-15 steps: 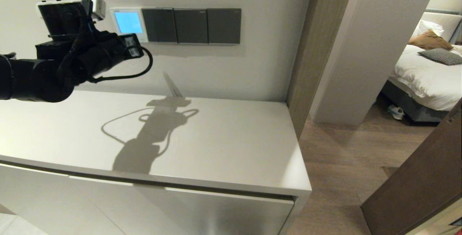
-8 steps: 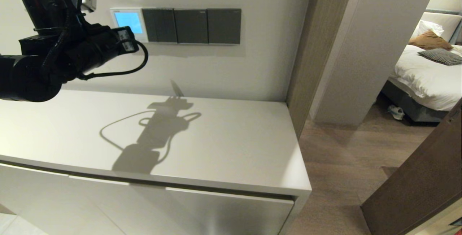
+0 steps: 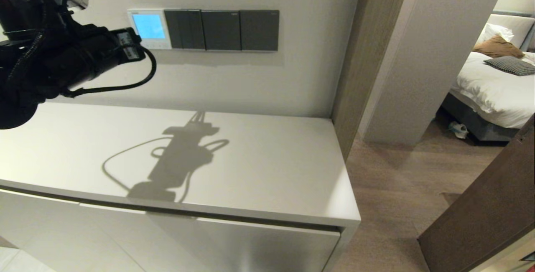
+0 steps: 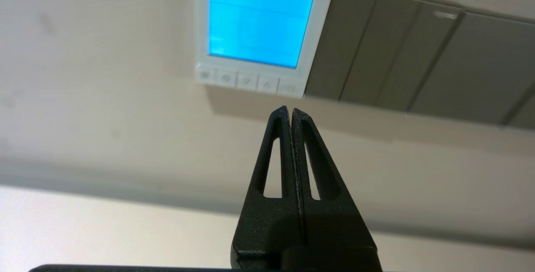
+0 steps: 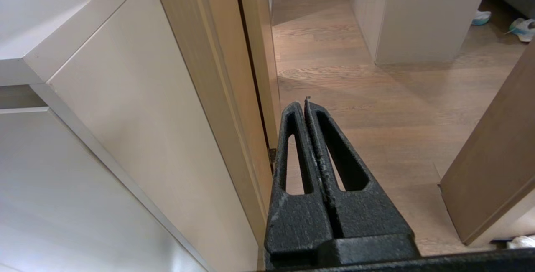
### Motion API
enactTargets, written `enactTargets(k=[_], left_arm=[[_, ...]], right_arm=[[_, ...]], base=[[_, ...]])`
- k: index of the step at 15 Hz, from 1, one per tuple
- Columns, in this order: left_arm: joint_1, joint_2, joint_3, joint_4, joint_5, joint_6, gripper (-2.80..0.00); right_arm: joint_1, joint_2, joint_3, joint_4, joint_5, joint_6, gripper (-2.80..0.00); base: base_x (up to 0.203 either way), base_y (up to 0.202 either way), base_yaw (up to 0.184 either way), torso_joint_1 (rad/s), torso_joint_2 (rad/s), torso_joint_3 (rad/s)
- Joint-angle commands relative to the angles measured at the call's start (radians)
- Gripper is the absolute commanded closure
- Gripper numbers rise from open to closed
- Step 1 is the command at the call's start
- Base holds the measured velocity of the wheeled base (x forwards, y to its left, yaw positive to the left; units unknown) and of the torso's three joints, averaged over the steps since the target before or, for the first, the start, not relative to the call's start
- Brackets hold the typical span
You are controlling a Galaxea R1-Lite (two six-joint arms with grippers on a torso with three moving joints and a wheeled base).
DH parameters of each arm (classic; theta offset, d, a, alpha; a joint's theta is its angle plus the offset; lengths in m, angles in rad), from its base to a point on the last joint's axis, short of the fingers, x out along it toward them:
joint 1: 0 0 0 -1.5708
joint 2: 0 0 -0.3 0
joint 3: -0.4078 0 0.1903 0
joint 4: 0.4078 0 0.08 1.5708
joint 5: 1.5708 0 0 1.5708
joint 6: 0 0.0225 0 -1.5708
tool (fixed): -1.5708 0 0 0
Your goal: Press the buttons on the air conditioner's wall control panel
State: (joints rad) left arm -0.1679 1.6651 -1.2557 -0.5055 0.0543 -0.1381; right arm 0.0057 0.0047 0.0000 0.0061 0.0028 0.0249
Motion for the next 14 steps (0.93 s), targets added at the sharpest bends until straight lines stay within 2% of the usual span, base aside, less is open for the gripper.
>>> enactTargets(k=[1,7,14], left_arm=[[0.011,-0.138,0.1,-0.004,0.0,0.012,0.0],[0.061,-0.461,0.445,-0.06,-0.008,0.045,0.0],[0.07,-0.866,0.9,-0.085,0.001,0.076,0.0]], right_arm=[[0.0,0.001,0.002,0.0,0.0,0.0,0.0],[0.0,0.001,0.002,0.0,0.0,0.001,0.0],[0.0,0.001,0.002,0.0,0.0,0.001,0.0]], base=[[0.0,0.0,0.0,0.0,0.0,0.0],[0.0,0.0,0.0,0.0,0.0,0.0],[0.0,0.0,0.0,0.0,0.0,0.0]])
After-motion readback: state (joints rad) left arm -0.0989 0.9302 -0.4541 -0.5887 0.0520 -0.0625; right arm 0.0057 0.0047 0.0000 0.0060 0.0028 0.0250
